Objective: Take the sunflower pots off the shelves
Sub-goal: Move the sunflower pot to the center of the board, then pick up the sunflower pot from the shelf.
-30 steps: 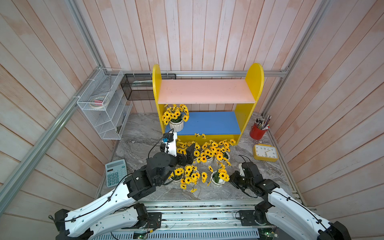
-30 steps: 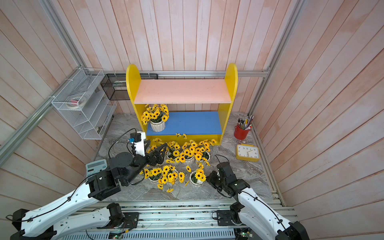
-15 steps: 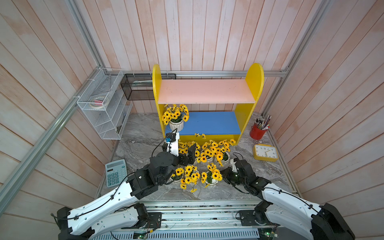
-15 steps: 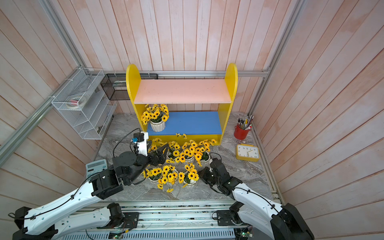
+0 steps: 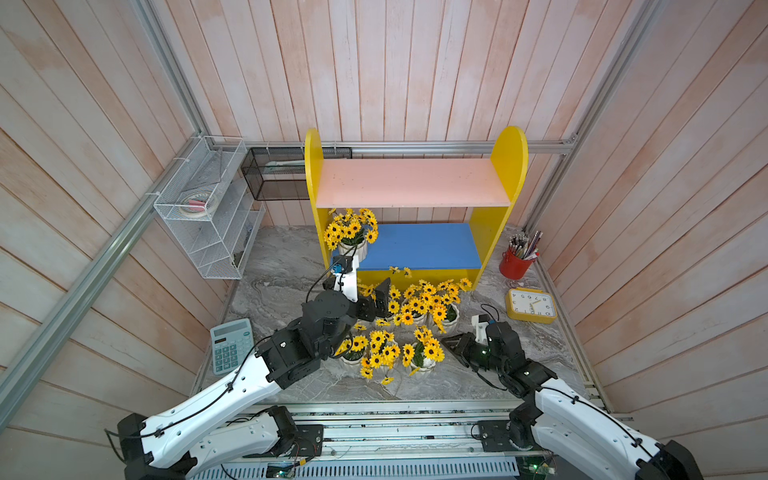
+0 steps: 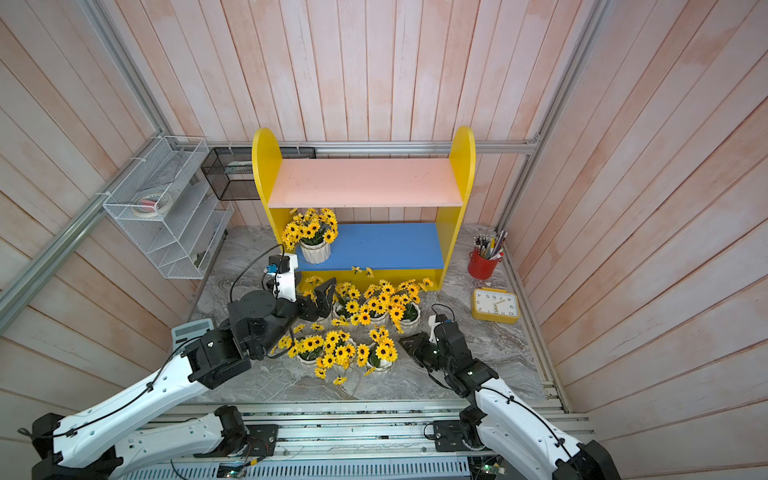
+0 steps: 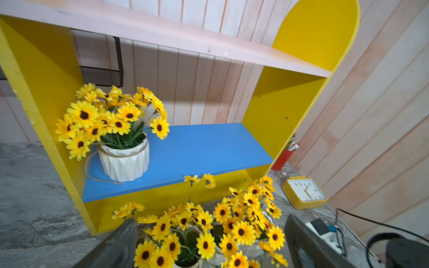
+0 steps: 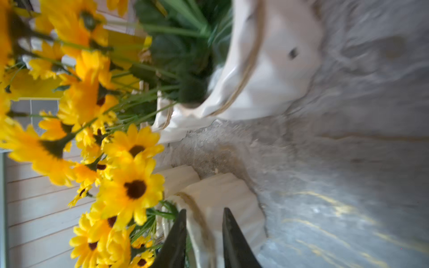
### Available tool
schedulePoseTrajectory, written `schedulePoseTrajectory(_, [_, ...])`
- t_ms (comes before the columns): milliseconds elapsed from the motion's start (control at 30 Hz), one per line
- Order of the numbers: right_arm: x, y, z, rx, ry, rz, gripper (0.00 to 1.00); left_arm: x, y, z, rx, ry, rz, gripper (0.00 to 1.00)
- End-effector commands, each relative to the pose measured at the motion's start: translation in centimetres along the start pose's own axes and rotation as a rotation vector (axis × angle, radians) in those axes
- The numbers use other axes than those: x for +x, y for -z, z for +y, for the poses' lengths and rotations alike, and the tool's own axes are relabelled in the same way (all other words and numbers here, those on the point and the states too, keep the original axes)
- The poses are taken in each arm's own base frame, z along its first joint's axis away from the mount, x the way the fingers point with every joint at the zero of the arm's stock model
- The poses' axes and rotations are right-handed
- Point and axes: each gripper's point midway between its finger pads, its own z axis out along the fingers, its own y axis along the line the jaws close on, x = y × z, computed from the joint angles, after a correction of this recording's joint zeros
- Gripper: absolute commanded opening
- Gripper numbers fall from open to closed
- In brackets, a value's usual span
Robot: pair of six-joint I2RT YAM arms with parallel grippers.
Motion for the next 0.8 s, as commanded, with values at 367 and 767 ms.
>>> schedulePoseTrajectory(367, [-9.5,7.4,3.0,0.074,0.324,-0.250,0.69,5.2,-7.4,7.7,-0.193,-0.052,0.175,1.00])
schedulePoseTrajectory(767, [-12.3,8.8,5.7,0.015,0.423,-0.328,0.80,6.5,-14.5,10.5,-0.266,-0.108,0.210,1.00])
